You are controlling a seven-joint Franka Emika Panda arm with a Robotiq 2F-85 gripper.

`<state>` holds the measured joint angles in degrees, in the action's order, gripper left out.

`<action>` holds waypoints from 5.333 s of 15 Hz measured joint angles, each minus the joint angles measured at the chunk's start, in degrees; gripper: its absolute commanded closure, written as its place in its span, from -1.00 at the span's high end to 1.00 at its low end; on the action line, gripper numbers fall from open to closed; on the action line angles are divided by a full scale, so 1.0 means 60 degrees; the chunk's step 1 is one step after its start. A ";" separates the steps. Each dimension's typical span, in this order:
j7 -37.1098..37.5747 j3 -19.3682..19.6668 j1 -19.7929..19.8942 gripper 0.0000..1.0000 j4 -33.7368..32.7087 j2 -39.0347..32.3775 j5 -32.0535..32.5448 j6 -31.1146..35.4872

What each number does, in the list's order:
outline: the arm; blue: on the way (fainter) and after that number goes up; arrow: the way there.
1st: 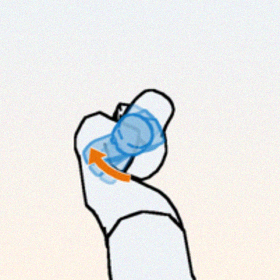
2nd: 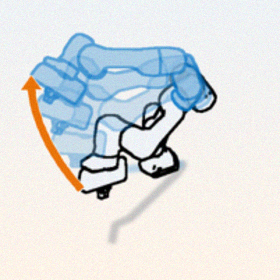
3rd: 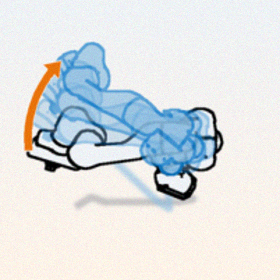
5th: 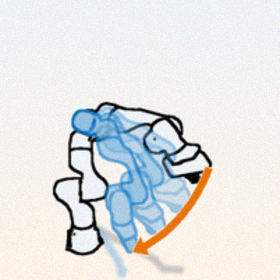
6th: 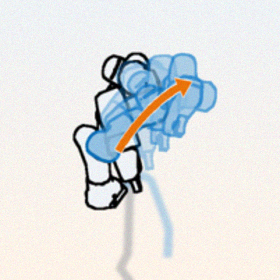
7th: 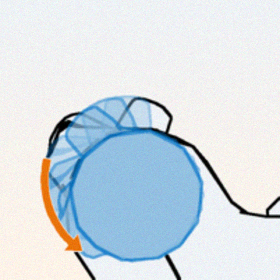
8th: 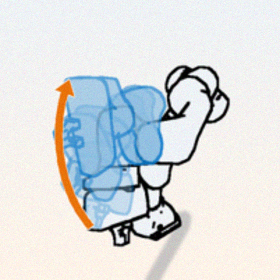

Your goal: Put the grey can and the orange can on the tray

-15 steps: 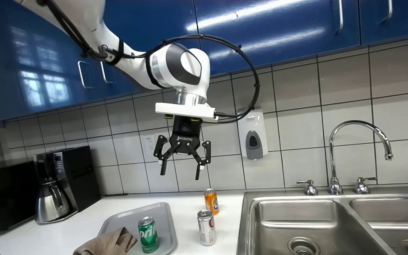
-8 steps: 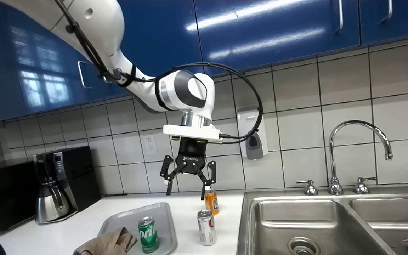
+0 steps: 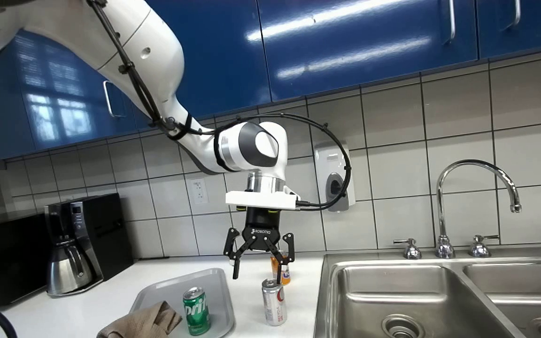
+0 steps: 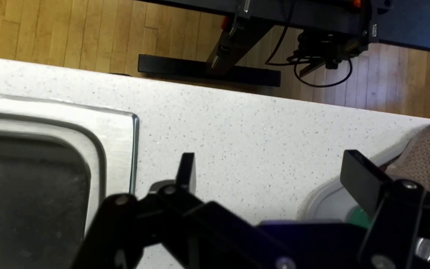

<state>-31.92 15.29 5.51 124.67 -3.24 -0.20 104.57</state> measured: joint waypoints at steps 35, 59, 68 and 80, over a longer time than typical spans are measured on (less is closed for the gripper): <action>0.0327 -0.1336 0.0370 1.00 -0.1527 -0.2999 -0.0505 0.3905; 0.0407 -0.1336 0.0433 1.00 -0.0975 -0.2998 0.0072 0.4163; 0.0407 -0.1336 0.0433 1.00 -0.0952 -0.2998 0.0106 0.4162; 0.0370 -0.1541 0.0571 1.00 -0.0923 -0.2998 -0.0078 0.3586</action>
<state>-29.70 6.04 8.93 119.14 -21.23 -0.67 126.09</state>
